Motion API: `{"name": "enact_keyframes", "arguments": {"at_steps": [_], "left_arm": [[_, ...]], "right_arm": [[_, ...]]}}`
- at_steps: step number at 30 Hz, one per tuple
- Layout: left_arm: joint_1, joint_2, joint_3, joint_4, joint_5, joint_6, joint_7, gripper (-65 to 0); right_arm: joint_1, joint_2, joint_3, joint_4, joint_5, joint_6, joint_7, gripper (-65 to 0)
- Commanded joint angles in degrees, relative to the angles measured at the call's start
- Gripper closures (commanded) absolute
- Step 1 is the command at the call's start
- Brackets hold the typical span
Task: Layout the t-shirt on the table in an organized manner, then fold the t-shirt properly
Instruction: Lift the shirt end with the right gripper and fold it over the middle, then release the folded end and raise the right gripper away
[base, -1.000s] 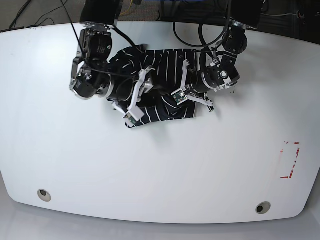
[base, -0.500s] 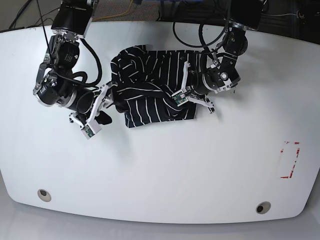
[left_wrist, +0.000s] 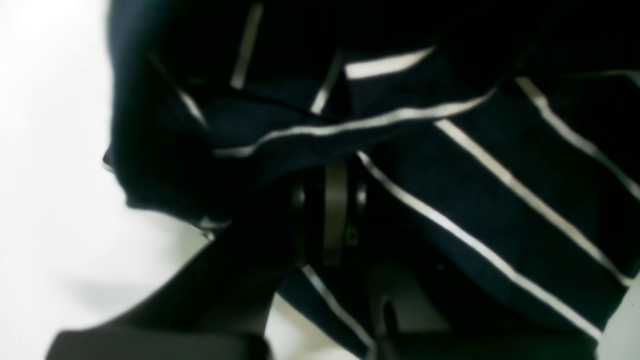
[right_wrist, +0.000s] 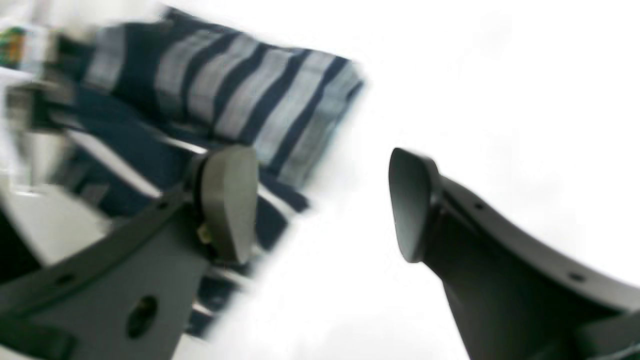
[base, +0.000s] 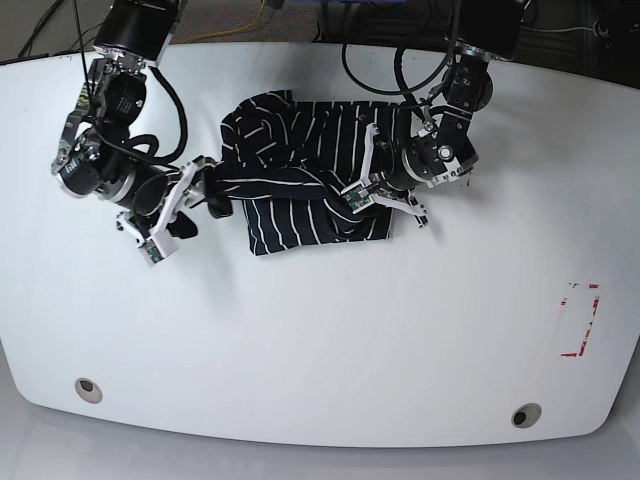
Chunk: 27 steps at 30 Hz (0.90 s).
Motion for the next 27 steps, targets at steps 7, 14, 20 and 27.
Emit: {"name": "enact_keyframes", "arguments": {"at_steps": [7, 14, 20, 27], "left_arm": [[-0.3, 0.1, 0.0, 0.5, 0.2, 0.1, 0.4, -3.1], [-0.3, 0.1, 0.0, 0.6, 0.2, 0.1, 0.4, -3.1], [-0.4, 0.2, 0.0, 0.7, 0.2, 0.1, 0.4, -3.1], [-0.4, 0.2, 0.0, 0.7, 0.2, 0.1, 0.4, -3.1]], "right_arm": [[0.6, 6.1, 0.1, 0.9, -3.9, 0.1, 7.2, -39.6], [-3.6, 6.3, 0.1, 0.9, -10.1, 0.1, 10.5, -39.6], [-9.0, 4.9, -0.1, 1.3, -12.2, 0.1, 13.0, -39.4], [-11.5, 0.5, -0.1, 5.6, -12.2, 0.1, 12.3, -39.4]]}}
